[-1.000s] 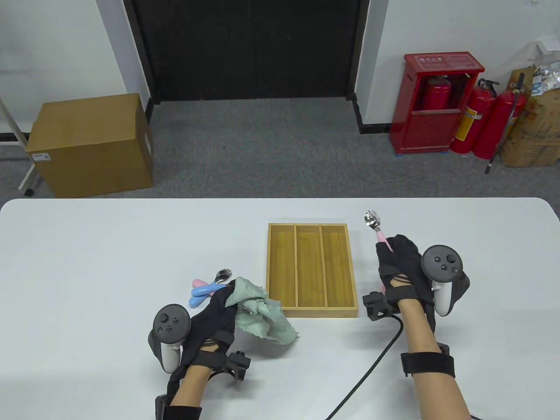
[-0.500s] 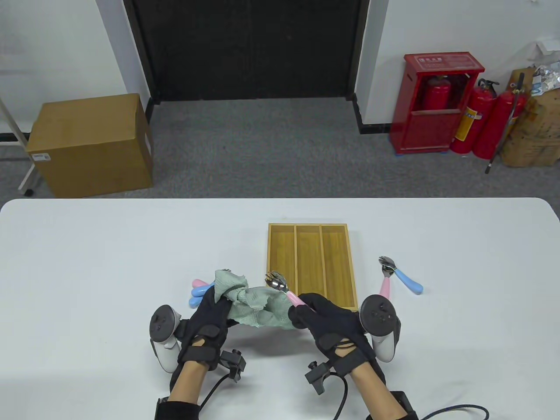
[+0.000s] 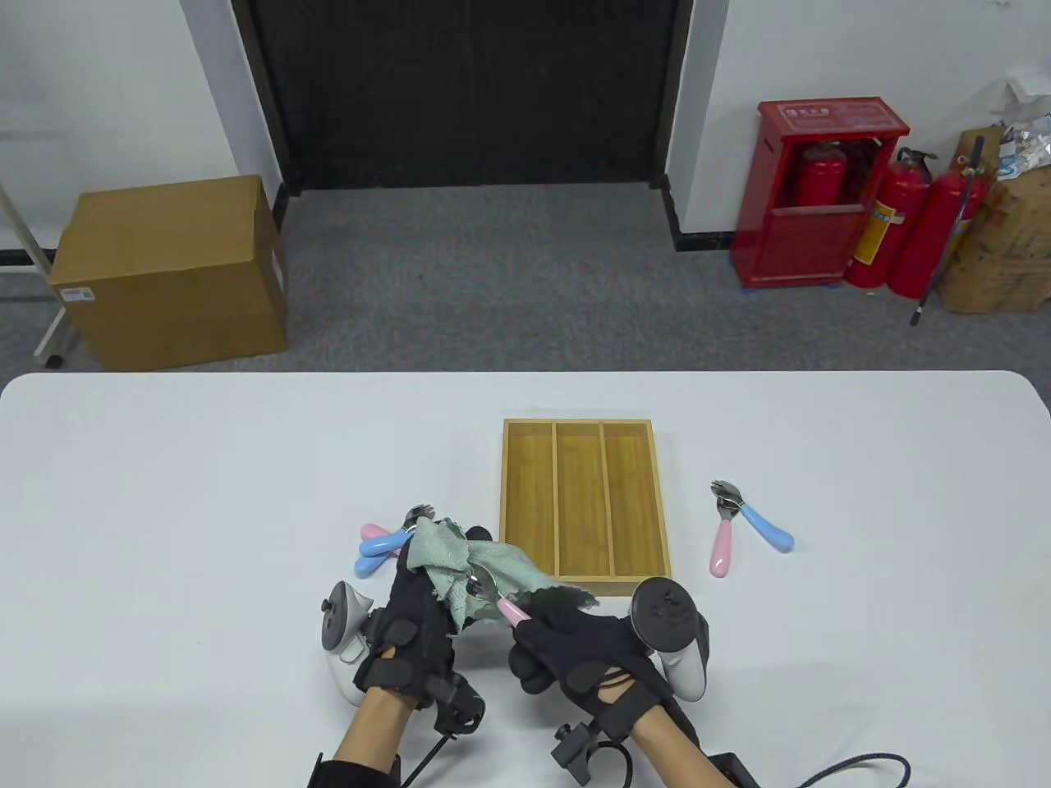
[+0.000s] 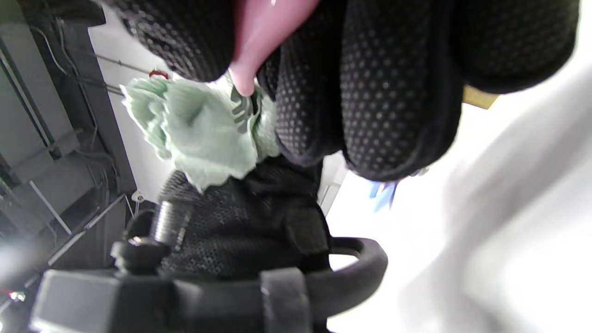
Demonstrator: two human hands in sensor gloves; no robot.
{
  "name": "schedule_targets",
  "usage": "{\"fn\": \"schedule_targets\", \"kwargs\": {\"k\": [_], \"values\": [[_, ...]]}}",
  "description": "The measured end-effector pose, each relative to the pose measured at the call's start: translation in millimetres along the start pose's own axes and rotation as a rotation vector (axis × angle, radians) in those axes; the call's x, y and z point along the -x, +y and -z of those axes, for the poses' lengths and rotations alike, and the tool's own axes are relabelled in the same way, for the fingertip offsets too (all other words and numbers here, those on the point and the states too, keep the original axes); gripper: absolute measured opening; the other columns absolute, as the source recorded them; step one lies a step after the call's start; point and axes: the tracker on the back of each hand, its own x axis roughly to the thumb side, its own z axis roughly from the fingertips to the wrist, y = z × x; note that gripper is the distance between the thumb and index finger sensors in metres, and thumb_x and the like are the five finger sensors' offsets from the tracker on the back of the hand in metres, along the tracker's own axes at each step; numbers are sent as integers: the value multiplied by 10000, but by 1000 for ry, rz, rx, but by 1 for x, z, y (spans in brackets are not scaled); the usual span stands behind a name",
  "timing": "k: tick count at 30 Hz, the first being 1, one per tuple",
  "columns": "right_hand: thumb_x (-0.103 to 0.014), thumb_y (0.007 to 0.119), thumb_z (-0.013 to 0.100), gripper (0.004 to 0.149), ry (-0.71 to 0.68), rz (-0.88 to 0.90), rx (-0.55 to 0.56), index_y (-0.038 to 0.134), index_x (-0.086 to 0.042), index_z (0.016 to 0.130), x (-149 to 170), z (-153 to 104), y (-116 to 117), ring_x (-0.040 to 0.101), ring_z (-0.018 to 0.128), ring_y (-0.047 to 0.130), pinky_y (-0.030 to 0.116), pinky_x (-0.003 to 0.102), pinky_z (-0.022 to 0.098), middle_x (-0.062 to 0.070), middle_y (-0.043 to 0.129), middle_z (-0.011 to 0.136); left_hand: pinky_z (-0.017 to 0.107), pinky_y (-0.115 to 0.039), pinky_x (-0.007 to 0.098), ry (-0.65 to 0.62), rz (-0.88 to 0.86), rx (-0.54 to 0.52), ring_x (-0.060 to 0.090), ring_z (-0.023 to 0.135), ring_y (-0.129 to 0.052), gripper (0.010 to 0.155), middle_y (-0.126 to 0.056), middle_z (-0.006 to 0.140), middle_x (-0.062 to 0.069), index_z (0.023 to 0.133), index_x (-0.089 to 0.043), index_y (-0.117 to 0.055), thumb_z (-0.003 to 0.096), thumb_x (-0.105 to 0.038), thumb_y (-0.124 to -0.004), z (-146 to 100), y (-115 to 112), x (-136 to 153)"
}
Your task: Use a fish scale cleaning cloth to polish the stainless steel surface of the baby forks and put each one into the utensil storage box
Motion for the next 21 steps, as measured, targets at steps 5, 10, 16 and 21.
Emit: {"fn": "schedule_targets", "kwargs": {"k": [5, 10, 16, 21], "values": [[-410, 782, 431, 447, -27, -43, 44, 852, -115, 760, -1, 2, -5, 312, 280, 1014, 804, 560, 295, 152, 1025, 474, 699, -725, 543, -33, 15, 109, 338, 1059, -724, 502, -458, 1196, 78, 1036, -320, -577, 603, -554, -671, 3, -4, -2], [-380, 794, 409, 447, -76, -122, 69, 851, -108, 759, -5, -1, -9, 339, 310, 980, 768, 589, 326, 170, 997, 492, 635, -835, 446, -52, 280, 65, 310, 936, -878, 554, -640, 1114, 73, 1041, -306, -566, 552, -374, -817, 4, -10, -11], [-343, 810, 375, 444, -144, -292, 61, 864, -109, 748, -13, -3, -14, 373, 339, 953, 735, 621, 356, 192, 980, 509, 518, -901, 424, 0, 587, 188, 330, 768, -985, 599, -769, 1025, 96, 1054, -252, -632, 501, -192, -855, 7, -13, -28], [-323, 818, 349, 428, -198, -516, 45, 886, -138, 729, -18, -4, -17, 391, 369, 933, 712, 640, 383, 192, 972, 532, 440, -907, 434, 7, 964, 260, 289, 604, -1051, 524, -875, 914, 93, 979, -232, -754, 467, -196, -860, 6, -28, -33]]}}
